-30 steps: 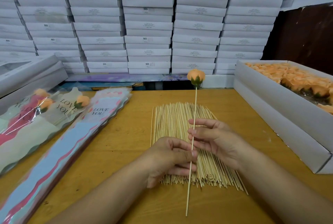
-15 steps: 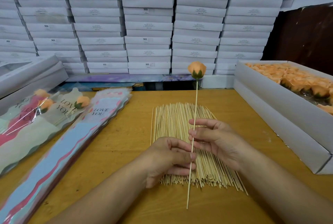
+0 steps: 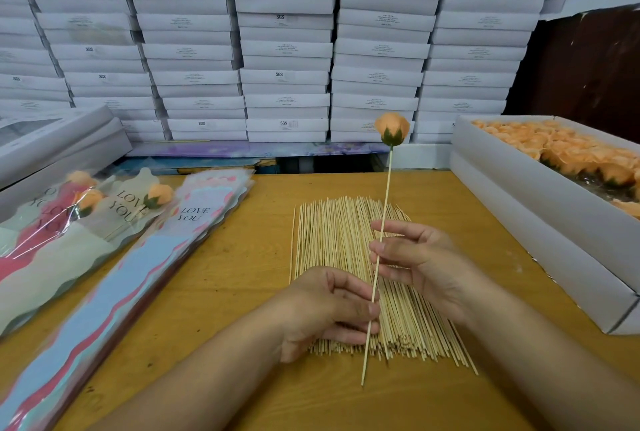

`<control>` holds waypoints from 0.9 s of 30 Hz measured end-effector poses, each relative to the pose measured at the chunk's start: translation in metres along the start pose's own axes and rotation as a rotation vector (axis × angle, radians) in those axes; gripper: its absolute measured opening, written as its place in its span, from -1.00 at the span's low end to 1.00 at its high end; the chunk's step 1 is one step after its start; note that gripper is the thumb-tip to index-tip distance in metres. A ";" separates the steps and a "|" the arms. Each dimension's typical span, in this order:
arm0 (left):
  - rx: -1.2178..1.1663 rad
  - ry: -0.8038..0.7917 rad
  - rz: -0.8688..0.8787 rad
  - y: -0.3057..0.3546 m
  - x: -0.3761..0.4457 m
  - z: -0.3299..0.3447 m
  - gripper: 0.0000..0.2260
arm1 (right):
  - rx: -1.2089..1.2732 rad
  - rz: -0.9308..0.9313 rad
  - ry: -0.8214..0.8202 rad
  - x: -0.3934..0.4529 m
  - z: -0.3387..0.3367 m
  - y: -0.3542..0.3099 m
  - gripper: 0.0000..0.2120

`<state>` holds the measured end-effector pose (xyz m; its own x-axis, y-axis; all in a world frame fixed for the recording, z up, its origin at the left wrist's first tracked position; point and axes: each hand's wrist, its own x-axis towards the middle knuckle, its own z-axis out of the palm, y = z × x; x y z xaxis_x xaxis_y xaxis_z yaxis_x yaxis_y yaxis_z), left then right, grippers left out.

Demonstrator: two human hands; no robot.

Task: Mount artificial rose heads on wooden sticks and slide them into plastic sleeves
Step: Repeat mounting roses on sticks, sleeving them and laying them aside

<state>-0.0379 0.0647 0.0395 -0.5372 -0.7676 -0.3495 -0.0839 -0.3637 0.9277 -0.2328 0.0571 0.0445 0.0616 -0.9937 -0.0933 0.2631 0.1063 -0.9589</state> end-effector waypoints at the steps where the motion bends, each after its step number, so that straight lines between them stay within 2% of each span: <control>1: -0.002 0.005 0.005 0.000 0.000 0.000 -0.81 | -0.009 0.002 -0.004 0.000 0.000 0.001 -0.65; 7: -0.024 0.029 0.042 0.001 0.000 0.001 -0.84 | -0.040 0.018 -0.051 -0.005 0.003 0.002 -0.54; 11: -0.021 0.030 0.042 0.001 0.000 0.002 -0.84 | -0.031 0.017 -0.047 -0.004 0.003 0.003 -0.60; 16: 0.170 0.045 0.048 0.016 -0.007 -0.010 -0.87 | 0.010 0.022 -0.048 -0.002 -0.001 0.002 -0.58; 18: 0.300 0.197 0.117 0.028 -0.008 -0.027 -0.90 | 0.024 0.030 -0.047 -0.001 -0.004 0.001 -0.59; 23: 0.607 0.799 0.302 0.054 -0.003 -0.104 -0.94 | 0.038 0.063 -0.058 -0.001 -0.008 0.001 -0.60; 25: 0.822 0.969 0.277 0.055 -0.002 -0.147 -0.93 | 0.022 0.069 -0.071 -0.002 -0.008 0.001 -0.56; 27: 0.972 1.063 0.171 0.048 -0.004 -0.188 -0.84 | 0.013 0.072 -0.084 -0.002 -0.007 0.001 -0.54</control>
<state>0.1178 -0.0485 0.0614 0.2291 -0.9425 0.2433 -0.8413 -0.0660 0.5365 -0.2393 0.0590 0.0420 0.1616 -0.9771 -0.1385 0.2671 0.1784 -0.9470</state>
